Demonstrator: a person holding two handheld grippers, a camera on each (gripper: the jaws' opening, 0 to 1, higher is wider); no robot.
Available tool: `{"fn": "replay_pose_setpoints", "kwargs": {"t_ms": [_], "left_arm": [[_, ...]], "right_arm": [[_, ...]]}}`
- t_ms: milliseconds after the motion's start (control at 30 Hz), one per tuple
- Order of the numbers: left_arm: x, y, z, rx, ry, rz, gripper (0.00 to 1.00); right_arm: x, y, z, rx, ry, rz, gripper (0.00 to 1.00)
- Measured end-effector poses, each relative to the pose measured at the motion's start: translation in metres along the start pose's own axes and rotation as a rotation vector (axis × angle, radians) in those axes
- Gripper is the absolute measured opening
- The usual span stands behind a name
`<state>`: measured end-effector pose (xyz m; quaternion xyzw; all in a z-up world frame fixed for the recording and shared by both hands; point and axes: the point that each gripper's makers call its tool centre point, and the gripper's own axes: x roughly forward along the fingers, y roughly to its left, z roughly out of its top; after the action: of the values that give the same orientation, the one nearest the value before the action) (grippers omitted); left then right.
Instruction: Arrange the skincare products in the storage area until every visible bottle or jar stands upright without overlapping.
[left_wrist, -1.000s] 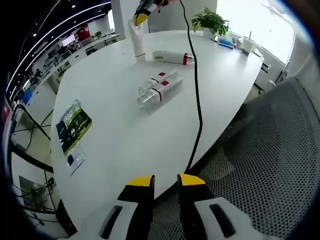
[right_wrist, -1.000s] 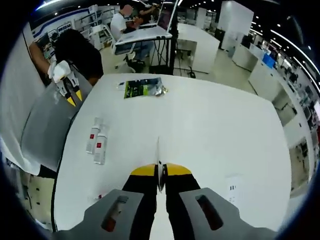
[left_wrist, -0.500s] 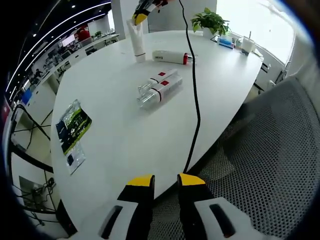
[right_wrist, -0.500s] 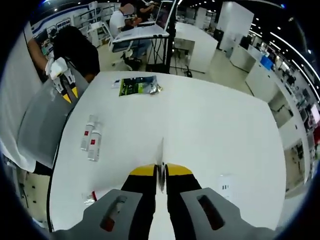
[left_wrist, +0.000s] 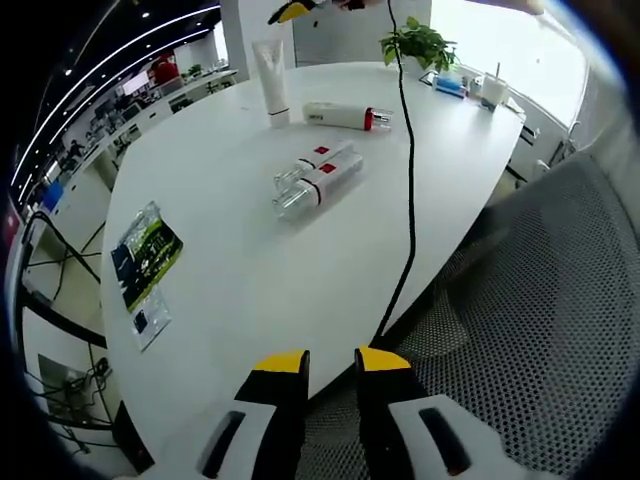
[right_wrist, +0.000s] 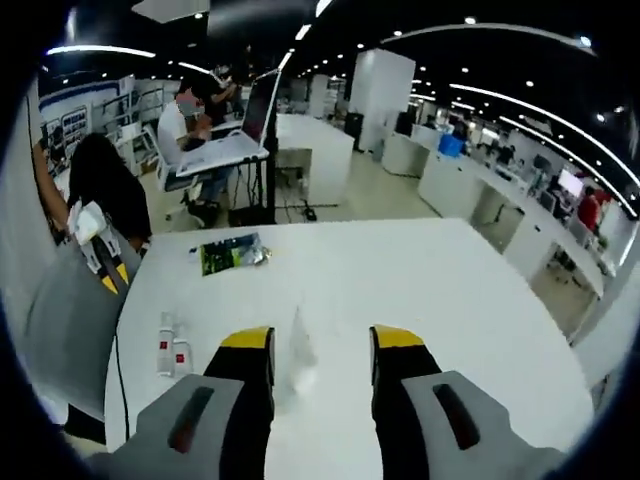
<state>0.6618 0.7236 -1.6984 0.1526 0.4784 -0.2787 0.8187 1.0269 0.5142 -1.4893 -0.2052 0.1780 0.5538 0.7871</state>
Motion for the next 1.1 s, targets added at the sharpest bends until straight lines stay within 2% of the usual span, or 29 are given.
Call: {"fn": "replay_pose_setpoints", "kwargs": {"t_ms": [33, 100, 133, 267, 333, 400, 467, 533, 567, 600, 700, 833, 933, 1033, 1100], "left_arm": [[0.0, 0.0, 0.0, 0.002, 0.002, -0.001, 0.19], [0.0, -0.001, -0.001, 0.004, 0.006, -0.001, 0.19], [0.001, 0.0, -0.001, 0.007, 0.007, 0.001, 0.19], [0.0, 0.0, 0.001, 0.011, -0.001, 0.003, 0.19], [0.0, 0.0, 0.0, 0.012, 0.002, 0.003, 0.19], [0.0, -0.001, 0.0, 0.014, 0.007, 0.001, 0.19], [0.001, -0.001, 0.0, 0.017, 0.005, 0.002, 0.19], [0.001, -0.001, -0.002, 0.016, 0.016, -0.001, 0.19], [0.001, -0.001, -0.002, 0.019, 0.017, -0.001, 0.19], [0.001, -0.001, -0.003, 0.023, 0.02, -0.002, 0.19], [0.002, -0.001, -0.004, 0.026, 0.028, -0.002, 0.19], [0.002, -0.001, -0.005, 0.022, 0.032, -0.004, 0.19], [0.002, -0.002, -0.002, 0.015, 0.009, -0.005, 0.19], [0.002, -0.002, -0.004, 0.024, 0.021, -0.005, 0.19], [0.002, -0.002, -0.003, 0.032, 0.016, 0.0, 0.19]], "right_arm": [[-0.013, 0.0, -0.003, 0.053, -0.046, -0.053, 0.34], [-0.025, 0.001, -0.011, 0.117, -0.073, -0.099, 0.35], [-0.031, 0.004, -0.024, 0.15, -0.07, -0.135, 0.36], [-0.039, 0.025, -0.07, 0.247, -0.015, -0.205, 0.47], [-0.039, 0.04, -0.091, 0.285, 0.005, -0.214, 0.48], [-0.038, 0.06, -0.126, 0.333, 0.063, -0.247, 0.49], [-0.034, 0.078, -0.149, 0.402, 0.078, -0.268, 0.48], [-0.028, 0.092, -0.169, 0.403, 0.091, -0.283, 0.48], [-0.027, 0.098, -0.179, 0.404, 0.121, -0.29, 0.49], [-0.025, 0.105, -0.193, 0.443, 0.154, -0.312, 0.49], [-0.017, 0.119, -0.211, 0.487, 0.169, -0.318, 0.5], [-0.009, 0.133, -0.222, 0.511, 0.197, -0.306, 0.51], [-0.003, 0.142, -0.228, 0.496, 0.221, -0.325, 0.48], [-0.001, 0.143, -0.237, 0.515, 0.237, -0.361, 0.47], [-0.004, 0.141, -0.241, 0.491, 0.247, -0.404, 0.45]]}}
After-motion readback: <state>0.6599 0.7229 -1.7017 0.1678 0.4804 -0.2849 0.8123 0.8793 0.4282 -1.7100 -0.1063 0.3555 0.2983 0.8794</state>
